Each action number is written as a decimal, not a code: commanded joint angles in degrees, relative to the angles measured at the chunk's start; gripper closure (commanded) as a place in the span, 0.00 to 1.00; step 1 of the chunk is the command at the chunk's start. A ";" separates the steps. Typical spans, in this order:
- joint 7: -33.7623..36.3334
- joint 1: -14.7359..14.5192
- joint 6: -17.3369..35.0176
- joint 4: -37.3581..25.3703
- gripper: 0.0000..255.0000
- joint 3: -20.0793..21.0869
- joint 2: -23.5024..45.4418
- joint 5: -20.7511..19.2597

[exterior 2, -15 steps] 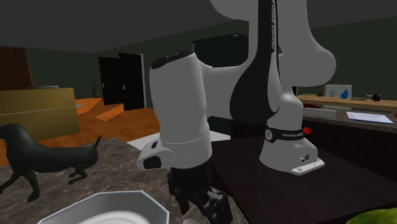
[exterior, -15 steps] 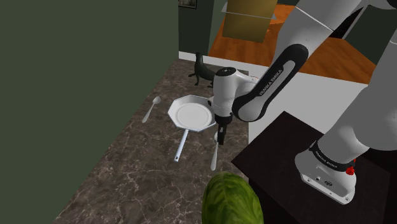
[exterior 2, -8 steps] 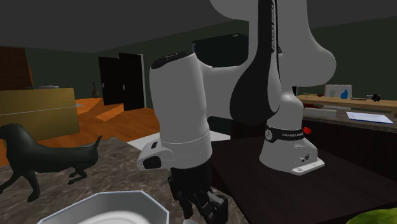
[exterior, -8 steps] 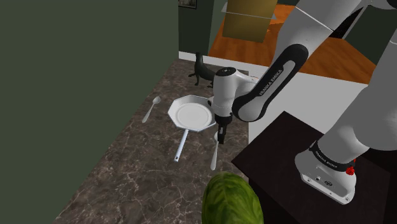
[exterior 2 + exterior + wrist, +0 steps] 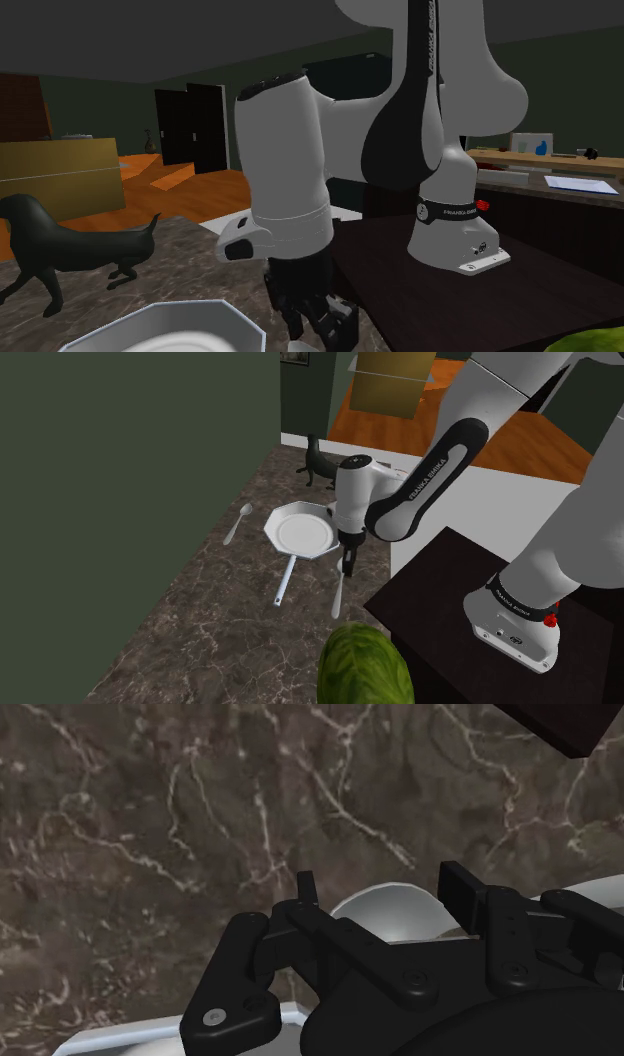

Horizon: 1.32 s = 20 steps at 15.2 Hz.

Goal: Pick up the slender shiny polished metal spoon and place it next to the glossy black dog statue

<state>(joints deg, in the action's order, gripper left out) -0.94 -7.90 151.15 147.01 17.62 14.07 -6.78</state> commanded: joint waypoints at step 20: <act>-7.23 1.23 -17.34 -0.46 1.00 2.85 -17.90 10.32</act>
<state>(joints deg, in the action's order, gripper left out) -7.92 -6.63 134.86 146.76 20.47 -2.98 3.17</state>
